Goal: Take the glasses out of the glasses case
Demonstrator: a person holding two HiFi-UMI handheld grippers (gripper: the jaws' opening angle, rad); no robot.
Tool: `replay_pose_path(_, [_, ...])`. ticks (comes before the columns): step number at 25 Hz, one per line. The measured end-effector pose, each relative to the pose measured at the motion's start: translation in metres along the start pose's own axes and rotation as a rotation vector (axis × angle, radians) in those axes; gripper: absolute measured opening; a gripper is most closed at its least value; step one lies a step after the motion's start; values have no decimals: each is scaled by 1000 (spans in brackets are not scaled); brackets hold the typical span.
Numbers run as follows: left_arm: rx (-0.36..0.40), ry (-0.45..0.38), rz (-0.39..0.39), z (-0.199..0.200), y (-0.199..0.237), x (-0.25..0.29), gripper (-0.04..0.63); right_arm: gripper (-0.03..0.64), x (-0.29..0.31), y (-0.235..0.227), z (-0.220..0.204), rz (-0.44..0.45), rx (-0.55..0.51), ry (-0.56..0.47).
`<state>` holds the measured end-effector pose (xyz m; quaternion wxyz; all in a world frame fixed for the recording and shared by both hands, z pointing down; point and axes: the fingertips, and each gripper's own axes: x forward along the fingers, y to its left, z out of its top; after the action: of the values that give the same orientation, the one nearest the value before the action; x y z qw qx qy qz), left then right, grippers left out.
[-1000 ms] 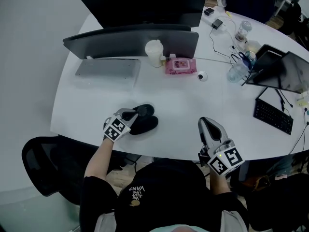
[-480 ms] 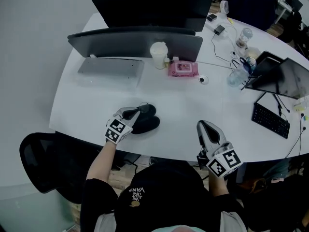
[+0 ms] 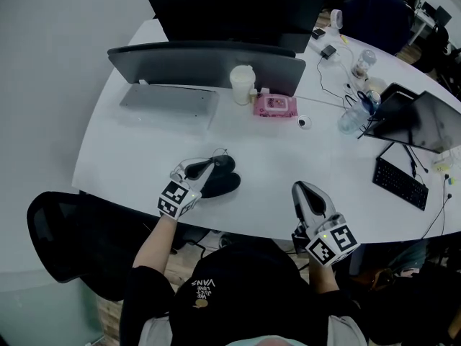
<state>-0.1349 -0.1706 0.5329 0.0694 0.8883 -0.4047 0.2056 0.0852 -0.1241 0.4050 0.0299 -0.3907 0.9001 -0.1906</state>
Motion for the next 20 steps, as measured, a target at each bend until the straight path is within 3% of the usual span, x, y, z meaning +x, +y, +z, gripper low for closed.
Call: replay_pose_path(20, [-20,-220,19,63,-25,-52,9,-1,7,36,-6,30,-22,-2])
